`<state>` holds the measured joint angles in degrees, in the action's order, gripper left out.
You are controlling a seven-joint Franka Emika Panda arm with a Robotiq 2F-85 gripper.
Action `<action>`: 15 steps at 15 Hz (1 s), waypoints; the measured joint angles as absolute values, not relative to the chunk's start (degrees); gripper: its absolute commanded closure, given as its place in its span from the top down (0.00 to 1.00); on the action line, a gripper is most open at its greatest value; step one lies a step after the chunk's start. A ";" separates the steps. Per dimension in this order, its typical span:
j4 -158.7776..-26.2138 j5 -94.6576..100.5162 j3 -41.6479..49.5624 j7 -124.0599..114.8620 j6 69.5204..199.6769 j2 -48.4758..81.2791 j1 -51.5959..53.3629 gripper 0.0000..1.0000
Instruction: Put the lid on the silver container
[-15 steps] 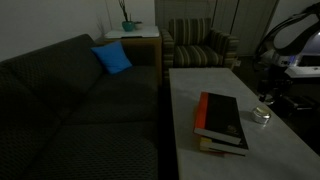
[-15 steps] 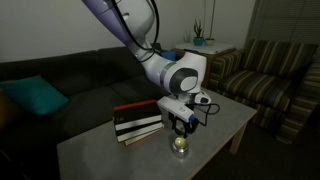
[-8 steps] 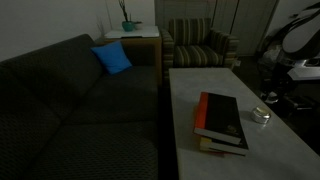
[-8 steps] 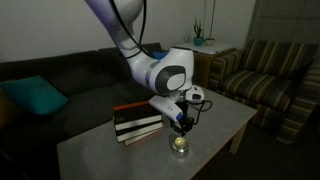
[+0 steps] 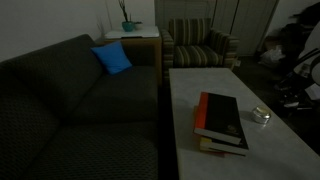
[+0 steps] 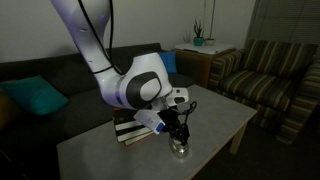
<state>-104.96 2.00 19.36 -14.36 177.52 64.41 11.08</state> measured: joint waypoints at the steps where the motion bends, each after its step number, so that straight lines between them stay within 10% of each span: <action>1: -105.73 1.99 19.60 -14.44 177.86 64.15 11.44 0.69; 2: -105.96 1.99 19.65 -14.44 177.86 63.90 11.45 0.44; 15: -99.96 1.69 4.18 -1.08 176.82 67.61 -4.13 0.44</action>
<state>-99.96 1.69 4.18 -1.08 176.82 67.61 -4.13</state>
